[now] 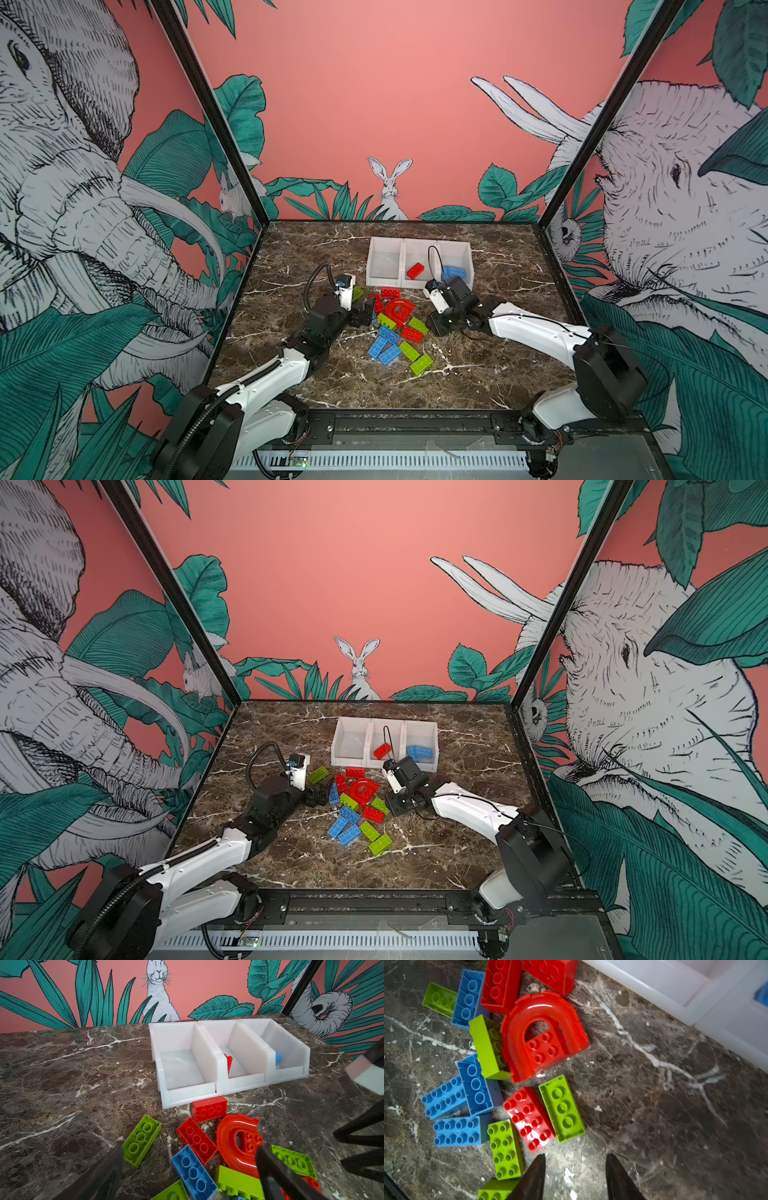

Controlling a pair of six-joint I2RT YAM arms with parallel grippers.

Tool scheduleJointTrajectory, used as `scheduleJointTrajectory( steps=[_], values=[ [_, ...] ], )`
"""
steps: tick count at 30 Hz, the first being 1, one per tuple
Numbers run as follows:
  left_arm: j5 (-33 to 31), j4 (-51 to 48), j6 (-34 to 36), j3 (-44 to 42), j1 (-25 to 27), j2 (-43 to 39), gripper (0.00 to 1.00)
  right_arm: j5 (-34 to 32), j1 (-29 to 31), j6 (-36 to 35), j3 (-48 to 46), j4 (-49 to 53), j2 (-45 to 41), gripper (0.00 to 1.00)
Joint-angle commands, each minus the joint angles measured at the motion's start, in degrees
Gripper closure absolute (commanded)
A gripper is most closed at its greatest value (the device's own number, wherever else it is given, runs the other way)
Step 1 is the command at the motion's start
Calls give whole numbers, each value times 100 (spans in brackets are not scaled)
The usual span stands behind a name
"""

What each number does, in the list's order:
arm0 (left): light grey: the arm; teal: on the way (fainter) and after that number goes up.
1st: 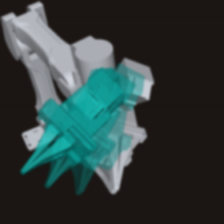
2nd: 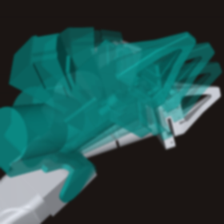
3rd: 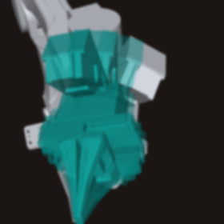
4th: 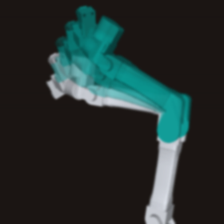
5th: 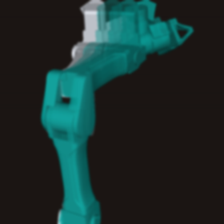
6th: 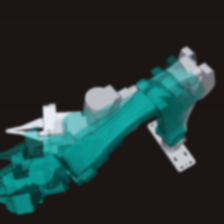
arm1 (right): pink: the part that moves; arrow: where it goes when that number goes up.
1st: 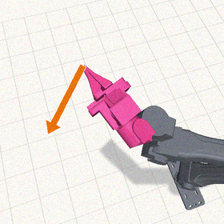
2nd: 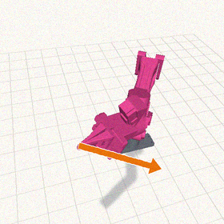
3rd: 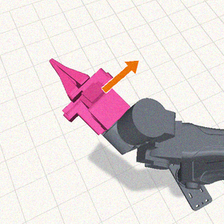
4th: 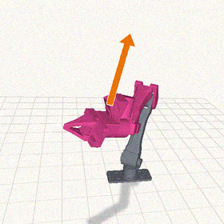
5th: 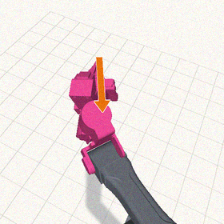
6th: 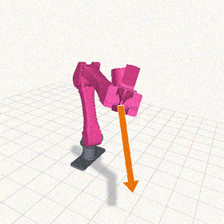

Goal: Sort the legos into containers by color
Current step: 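Move the right gripper back to the pile above a lime-green brick, then lower the right gripper and grasp the lime-green brick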

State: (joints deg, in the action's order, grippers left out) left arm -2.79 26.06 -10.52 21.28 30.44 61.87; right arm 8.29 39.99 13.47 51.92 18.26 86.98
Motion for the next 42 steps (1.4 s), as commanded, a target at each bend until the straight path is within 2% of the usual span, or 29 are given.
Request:
scheduleJointTrajectory(
  steps=[1, 21, 27, 32, 36, 42],
  values=[
    [-21, 150, -38, -2, 8, -8, 1, 115, 19, -99, 141, -303, 388, 54],
    [-187, -40, 103, 17, 9, -238, 1, 59, 150, -39, 505, -617, 1180, 54],
    [-198, -57, 99, 17, 12, -255, 1, -453, 144, 78, 525, -477, 1243, 55],
    [-204, -58, 99, 17, 15, -254, 1, -983, 35, 335, 419, -377, 1136, 55],
    [-189, -49, 90, 17, 15, -233, 1, -1060, -148, 557, 195, -483, 906, 55],
    [-196, -40, 86, 21, 11, -211, 1, -1111, -175, 501, -206, -939, 193, 52]
  ],
)
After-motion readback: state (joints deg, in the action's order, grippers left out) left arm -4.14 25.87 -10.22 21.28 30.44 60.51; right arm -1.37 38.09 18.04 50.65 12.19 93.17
